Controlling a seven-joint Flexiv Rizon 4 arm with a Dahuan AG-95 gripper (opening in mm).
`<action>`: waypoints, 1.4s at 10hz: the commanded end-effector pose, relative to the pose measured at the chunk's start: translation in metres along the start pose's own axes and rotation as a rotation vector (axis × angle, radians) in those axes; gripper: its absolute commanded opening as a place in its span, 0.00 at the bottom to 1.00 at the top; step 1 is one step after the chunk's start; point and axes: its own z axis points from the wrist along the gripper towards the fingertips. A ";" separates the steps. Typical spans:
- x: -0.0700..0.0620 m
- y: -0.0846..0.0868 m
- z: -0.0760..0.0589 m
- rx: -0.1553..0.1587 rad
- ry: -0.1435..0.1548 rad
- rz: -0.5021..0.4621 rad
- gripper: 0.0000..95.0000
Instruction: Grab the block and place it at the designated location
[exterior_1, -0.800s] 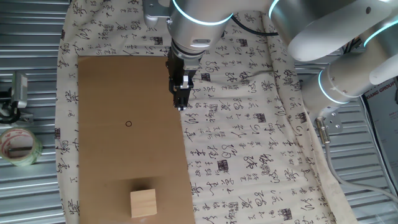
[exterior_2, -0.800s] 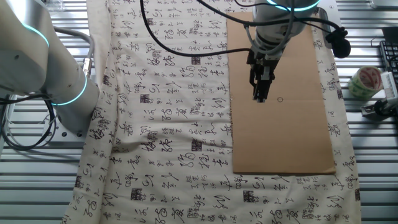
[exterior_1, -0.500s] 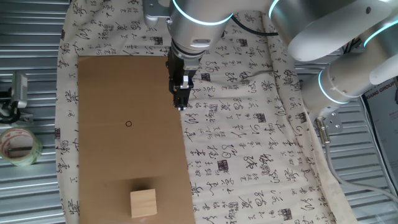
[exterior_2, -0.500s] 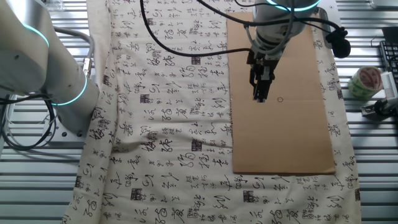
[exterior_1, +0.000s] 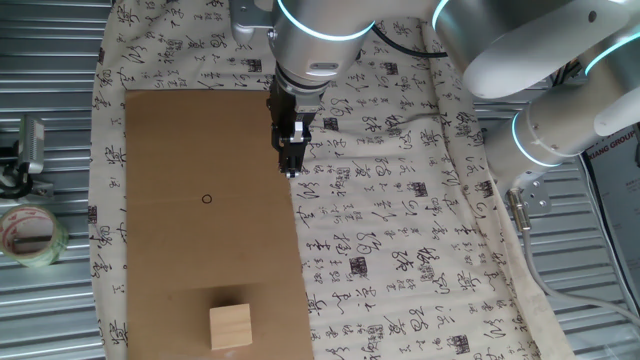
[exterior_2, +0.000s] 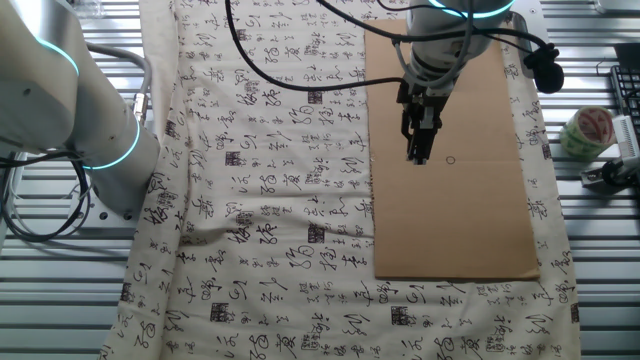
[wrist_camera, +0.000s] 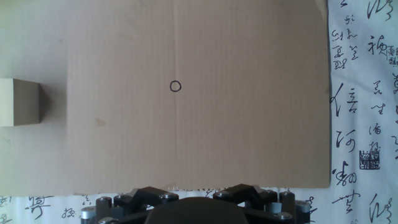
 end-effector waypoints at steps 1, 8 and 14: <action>0.000 0.000 0.000 0.033 -0.060 0.044 0.00; 0.000 0.000 0.000 0.026 -0.060 0.047 0.00; 0.000 0.000 0.000 0.027 -0.061 0.048 0.00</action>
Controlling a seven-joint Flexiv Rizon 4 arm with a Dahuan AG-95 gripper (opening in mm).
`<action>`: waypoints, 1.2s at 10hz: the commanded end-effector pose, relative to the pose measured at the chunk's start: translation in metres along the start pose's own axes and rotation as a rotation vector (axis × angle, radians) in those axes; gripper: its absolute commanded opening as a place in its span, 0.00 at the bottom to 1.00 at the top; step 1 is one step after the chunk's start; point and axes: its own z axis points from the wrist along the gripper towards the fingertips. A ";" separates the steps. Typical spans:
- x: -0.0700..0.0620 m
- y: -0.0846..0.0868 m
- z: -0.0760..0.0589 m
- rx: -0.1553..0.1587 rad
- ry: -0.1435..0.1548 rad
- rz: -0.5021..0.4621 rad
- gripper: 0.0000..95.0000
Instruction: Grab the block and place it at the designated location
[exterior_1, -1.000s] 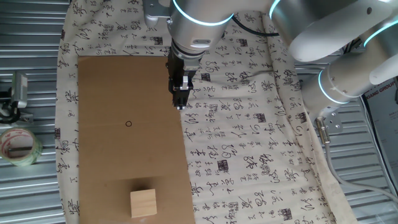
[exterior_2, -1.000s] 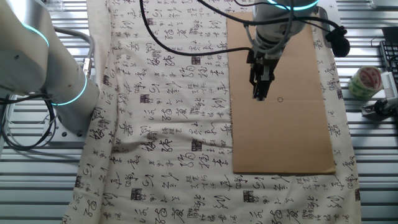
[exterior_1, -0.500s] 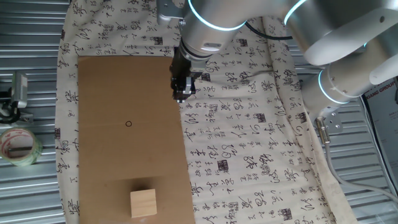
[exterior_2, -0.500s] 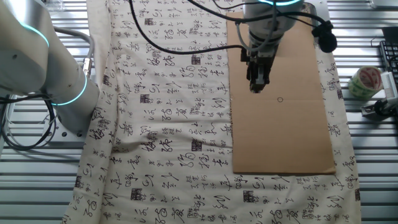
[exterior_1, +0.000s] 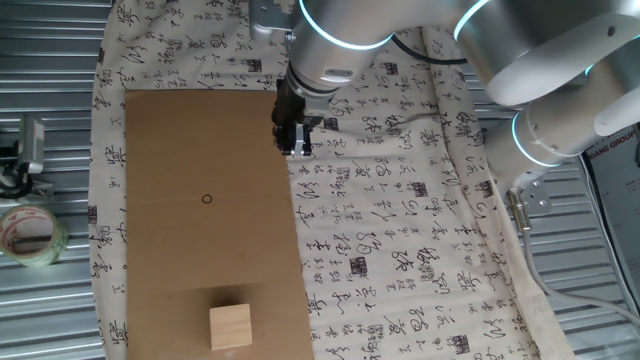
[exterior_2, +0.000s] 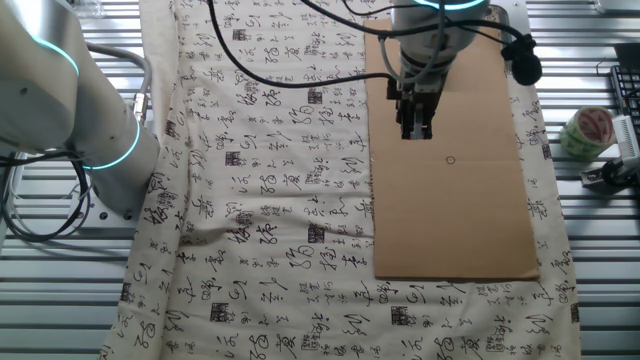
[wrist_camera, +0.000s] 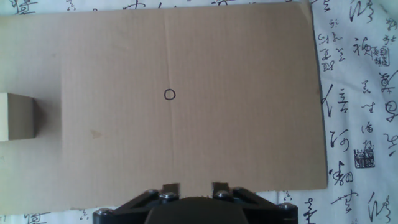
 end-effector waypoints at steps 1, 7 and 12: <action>-0.001 0.000 0.001 0.001 0.000 0.000 0.00; -0.005 0.019 0.008 0.009 -0.008 0.042 0.00; -0.012 0.029 0.008 0.007 -0.007 0.043 0.00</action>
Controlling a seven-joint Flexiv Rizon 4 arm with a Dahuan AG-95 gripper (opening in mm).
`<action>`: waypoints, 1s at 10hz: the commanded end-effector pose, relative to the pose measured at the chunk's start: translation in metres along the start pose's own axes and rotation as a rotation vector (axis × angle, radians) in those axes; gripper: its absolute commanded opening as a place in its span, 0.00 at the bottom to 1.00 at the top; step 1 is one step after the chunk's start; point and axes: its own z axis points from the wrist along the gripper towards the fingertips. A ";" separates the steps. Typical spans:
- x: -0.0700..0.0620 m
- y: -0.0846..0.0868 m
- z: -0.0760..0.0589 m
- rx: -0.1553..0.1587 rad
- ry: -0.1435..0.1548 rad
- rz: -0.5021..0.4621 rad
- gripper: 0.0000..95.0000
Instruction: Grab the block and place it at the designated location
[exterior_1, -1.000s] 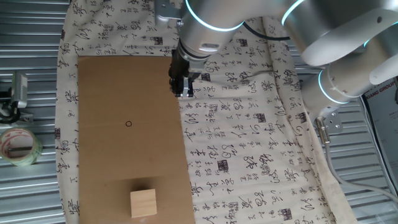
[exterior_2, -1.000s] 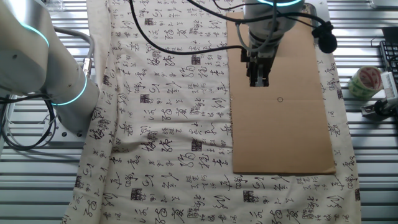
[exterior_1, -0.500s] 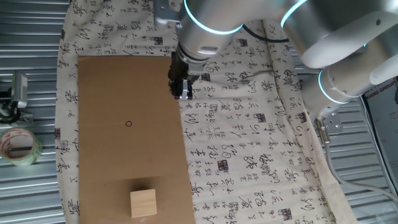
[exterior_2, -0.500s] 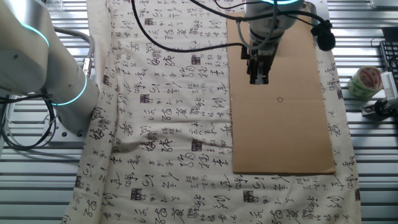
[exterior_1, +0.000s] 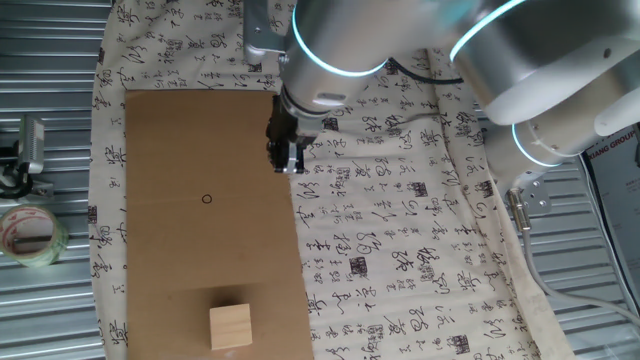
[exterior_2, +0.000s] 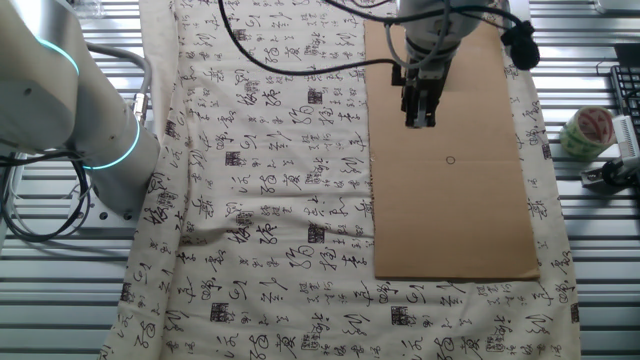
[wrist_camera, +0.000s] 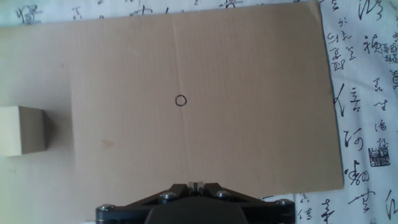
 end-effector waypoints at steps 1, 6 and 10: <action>-0.001 0.003 0.001 -0.003 -0.005 -0.003 0.00; -0.006 0.017 0.006 0.001 -0.012 -0.002 0.00; -0.014 0.027 0.004 -0.005 -0.006 -0.004 0.00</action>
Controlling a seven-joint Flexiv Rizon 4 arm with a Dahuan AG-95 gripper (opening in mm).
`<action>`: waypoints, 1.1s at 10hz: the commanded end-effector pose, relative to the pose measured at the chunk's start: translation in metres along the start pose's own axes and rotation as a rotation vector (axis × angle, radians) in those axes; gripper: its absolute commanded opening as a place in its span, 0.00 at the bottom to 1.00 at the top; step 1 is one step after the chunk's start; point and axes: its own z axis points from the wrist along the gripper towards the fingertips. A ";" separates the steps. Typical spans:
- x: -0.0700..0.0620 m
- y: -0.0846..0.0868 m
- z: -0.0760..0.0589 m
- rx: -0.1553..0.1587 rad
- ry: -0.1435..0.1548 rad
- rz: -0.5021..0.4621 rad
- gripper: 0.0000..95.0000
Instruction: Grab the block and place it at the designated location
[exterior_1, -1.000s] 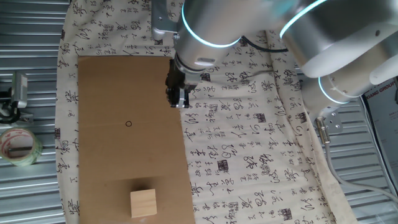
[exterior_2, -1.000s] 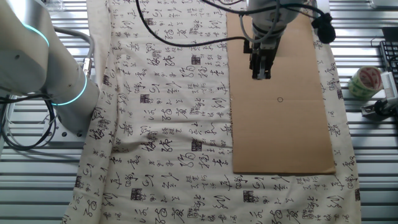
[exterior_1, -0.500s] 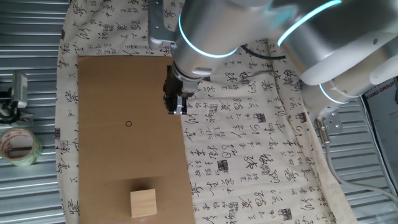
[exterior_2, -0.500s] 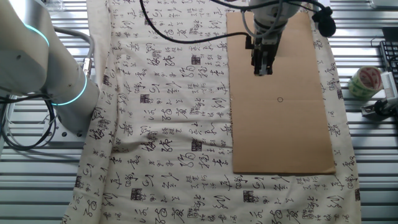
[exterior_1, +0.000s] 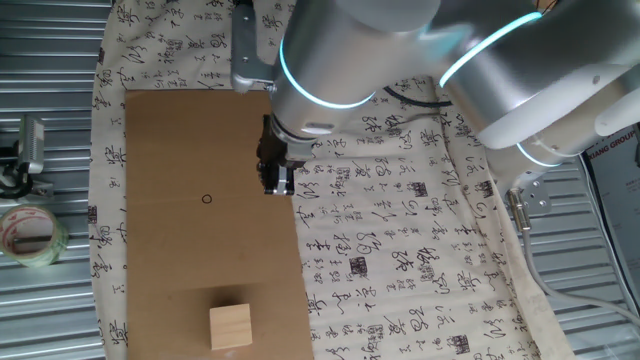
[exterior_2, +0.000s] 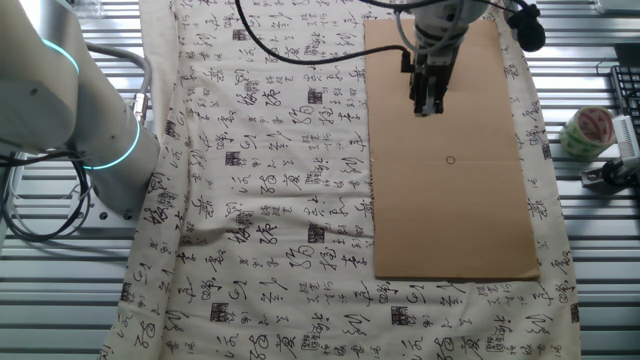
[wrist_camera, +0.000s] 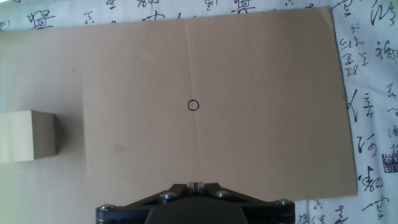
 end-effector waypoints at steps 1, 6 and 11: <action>-0.003 0.004 -0.001 0.001 0.009 0.005 0.00; -0.007 0.021 0.003 0.010 0.004 -0.023 0.20; -0.015 0.038 0.009 0.017 -0.003 0.002 0.20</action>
